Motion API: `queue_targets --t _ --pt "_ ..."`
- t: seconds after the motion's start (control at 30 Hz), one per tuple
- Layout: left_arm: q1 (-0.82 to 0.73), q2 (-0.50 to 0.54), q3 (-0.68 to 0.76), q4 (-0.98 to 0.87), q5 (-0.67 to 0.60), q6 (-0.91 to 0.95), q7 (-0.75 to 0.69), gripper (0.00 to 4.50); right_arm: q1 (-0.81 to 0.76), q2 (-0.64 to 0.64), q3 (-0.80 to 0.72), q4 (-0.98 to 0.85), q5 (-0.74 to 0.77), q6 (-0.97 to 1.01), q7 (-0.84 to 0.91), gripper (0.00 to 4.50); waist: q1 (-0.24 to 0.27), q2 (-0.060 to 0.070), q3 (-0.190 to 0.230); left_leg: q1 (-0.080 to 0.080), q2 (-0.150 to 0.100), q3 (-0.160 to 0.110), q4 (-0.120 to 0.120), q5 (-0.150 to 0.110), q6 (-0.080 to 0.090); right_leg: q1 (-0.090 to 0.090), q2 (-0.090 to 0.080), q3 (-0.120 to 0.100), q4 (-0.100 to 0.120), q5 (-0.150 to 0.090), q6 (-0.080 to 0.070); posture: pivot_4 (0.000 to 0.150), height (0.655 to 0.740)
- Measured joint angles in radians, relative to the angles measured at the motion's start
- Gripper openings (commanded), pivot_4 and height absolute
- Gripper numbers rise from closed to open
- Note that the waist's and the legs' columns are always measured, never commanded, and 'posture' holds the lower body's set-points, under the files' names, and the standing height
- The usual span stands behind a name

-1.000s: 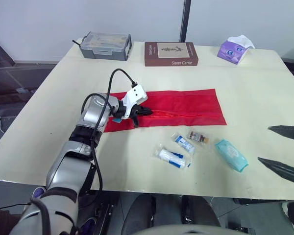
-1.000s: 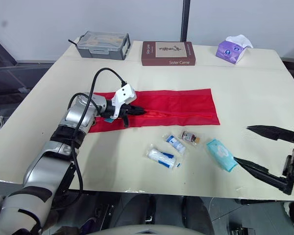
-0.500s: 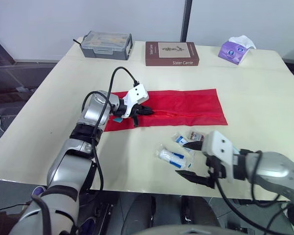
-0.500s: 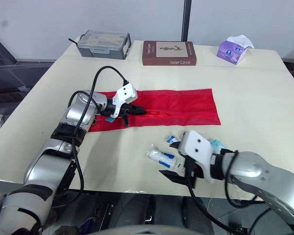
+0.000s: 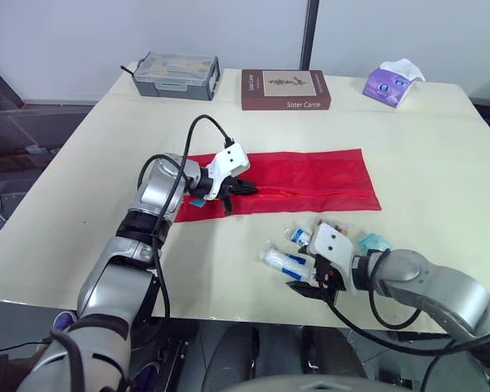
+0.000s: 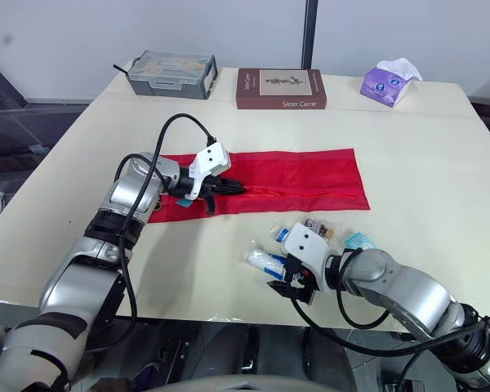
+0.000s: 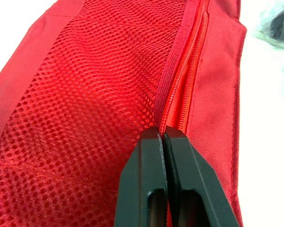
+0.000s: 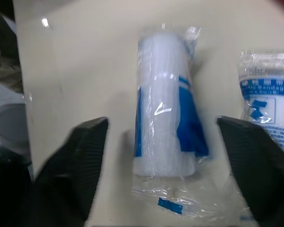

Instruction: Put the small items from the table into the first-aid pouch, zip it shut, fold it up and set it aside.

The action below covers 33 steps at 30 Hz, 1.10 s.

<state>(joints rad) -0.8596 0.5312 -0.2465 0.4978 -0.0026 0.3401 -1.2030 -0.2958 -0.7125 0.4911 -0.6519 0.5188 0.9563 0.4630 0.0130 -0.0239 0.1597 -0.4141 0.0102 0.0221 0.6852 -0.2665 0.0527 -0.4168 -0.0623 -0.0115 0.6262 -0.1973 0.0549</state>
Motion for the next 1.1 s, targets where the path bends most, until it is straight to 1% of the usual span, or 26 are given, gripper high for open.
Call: queue_targets --t 0.03,0.07,0.13,0.2,0.23,0.27,0.33,0.37,0.4,0.5,0.57,0.73,0.87,1.07,1.1 --pt "0.000 0.000 0.000 -0.001 0.000 0.000 0.000 0.00 0.003 0.002 0.001 0.003 -0.006 -0.001 0.002 1.92 0.000 0.000 0.000 0.000 0.000 0.000 0.000 0.000 0.000 0.000 0.000 0.000 0.000 0.000 0.000 0.150 0.7400" --pt "0.000 0.000 0.000 -0.001 0.000 0.001 0.001 0.00 0.007 0.004 0.001 0.003 -0.012 -0.001 0.008 1.58 0.000 0.000 0.000 0.000 0.000 0.000 0.000 0.000 0.000 0.000 0.000 0.000 0.000 0.000 0.000 0.150 0.7400" --pt "0.000 0.000 0.000 -0.001 0.000 0.001 0.001 0.00 0.016 0.027 -0.022 -0.001 -0.003 0.004 0.011 0.52 0.000 0.000 0.000 0.000 0.000 0.000 0.000 0.000 0.000 0.000 0.000 0.000 0.000 0.000 0.000 0.150 0.7400" --pt "0.000 0.000 0.001 -0.001 0.000 0.001 0.000 0.00 0.024 0.095 -0.085 -0.006 0.038 0.039 -0.005 0.06 0.000 0.000 0.000 0.000 0.000 0.000 0.000 0.000 0.000 0.000 0.001 0.000 0.000 0.000 0.000 0.150 0.7400" --pt "0.000 -0.001 0.001 -0.001 -0.001 0.001 0.000 0.00 0.023 0.127 -0.106 -0.012 0.054 0.051 -0.015 0.06 -0.001 0.000 0.000 0.000 0.000 0.000 0.000 0.000 0.000 0.000 0.001 0.000 0.000 0.000 0.000 0.150 0.7400" --pt "0.000 -0.001 0.002 -0.001 -0.002 0.004 -0.001 0.00 0.020 0.203 -0.156 -0.026 0.105 0.109 -0.050 0.06 -0.001 0.000 0.000 0.000 0.000 -0.001 0.000 0.000 0.000 0.000 0.001 0.000 0.000 0.000 0.000 0.150 0.7400" --pt "0.000 -0.003 0.002 -0.001 -0.004 0.005 -0.001 0.00 0.015 0.218 -0.161 -0.034 0.121 0.125 -0.061 0.06 -0.001 0.000 0.000 0.000 0.000 0.000 0.000 0.000 0.000 0.000 0.000 0.000 0.000 0.000 0.000 0.150 0.7400" --pt "0.003 0.004 0.010 -0.002 -0.011 0.014 -0.004 0.00 0.003 0.356 -0.244 -0.012 0.170 0.224 -0.140 0.06 -0.002 -0.002 -0.001 0.000 0.001 -0.001 0.000 0.000 0.000 0.000 0.001 -0.001 0.001 0.000 0.000 0.150 0.7400" --pt "0.003 0.002 0.011 -0.002 -0.013 0.017 -0.004 0.00 -0.011 0.420 -0.276 0.003 0.178 0.251 -0.174 0.06 -0.003 -0.002 -0.001 0.000 0.001 0.000 0.000 0.000 0.000 0.000 0.003 0.000 0.001 0.000 0.000 0.150 0.7400" --pt "0.003 -0.003 0.011 -0.004 -0.024 0.018 -0.006 0.00 -0.090 0.526 -0.360 0.051 0.192 0.377 -0.278 0.06 0.000 0.000 -0.002 0.000 0.001 0.000 0.000 0.000 0.000 0.000 0.002 0.000 0.001 0.000 0.000 0.150 0.7400" --pt "0.003 -0.001 0.012 -0.004 -0.029 0.019 -0.006 0.00 -0.115 0.562 -0.404 0.100 0.169 0.423 -0.332 0.06 0.002 0.000 -0.002 0.000 0.000 0.000 0.000 0.000 0.000 0.000 0.001 0.000 0.001 0.000 0.000 0.150 0.7400" --pt "0.003 -0.013 0.012 -0.009 -0.041 0.020 0.000 0.00 -0.170 0.636 -0.460 0.199 0.091 0.494 -0.433 0.06 -0.002 0.000 -0.002 0.000 -0.002 0.000 0.000 0.000 0.000 -0.001 0.002 0.000 0.002 0.000 0.000 0.150 0.7400" --pt "0.003 -0.022 0.012 -0.010 -0.042 0.020 0.009 0.00 -0.204 0.663 -0.473 0.244 0.056 0.515 -0.451 0.06 -0.004 0.000 -0.002 0.000 -0.002 0.000 -0.001 0.000 0.000 -0.001 0.002 0.001 0.002 0.000 0.000 0.150 0.7400" --pt "0.020 -0.039 0.016 -0.017 -0.046 0.017 0.029 0.00 -0.294 0.740 -0.481 0.403 -0.013 0.485 -0.472 0.06 -0.018 0.000 -0.002 0.000 -0.002 -0.001 -0.001 0.000 0.000 -0.001 0.002 0.000 0.002 0.000 0.000 0.150 0.7400" --pt "0.024 -0.037 0.021 -0.018 -0.046 0.015 0.030 0.00 -0.313 0.756 -0.487 0.451 -0.028 0.467 -0.474 0.06 -0.023 0.000 -0.002 0.000 -0.002 -0.001 -0.001 0.000 0.000 -0.001 0.002 0.001 0.002 0.000 0.000 0.150 0.7400"
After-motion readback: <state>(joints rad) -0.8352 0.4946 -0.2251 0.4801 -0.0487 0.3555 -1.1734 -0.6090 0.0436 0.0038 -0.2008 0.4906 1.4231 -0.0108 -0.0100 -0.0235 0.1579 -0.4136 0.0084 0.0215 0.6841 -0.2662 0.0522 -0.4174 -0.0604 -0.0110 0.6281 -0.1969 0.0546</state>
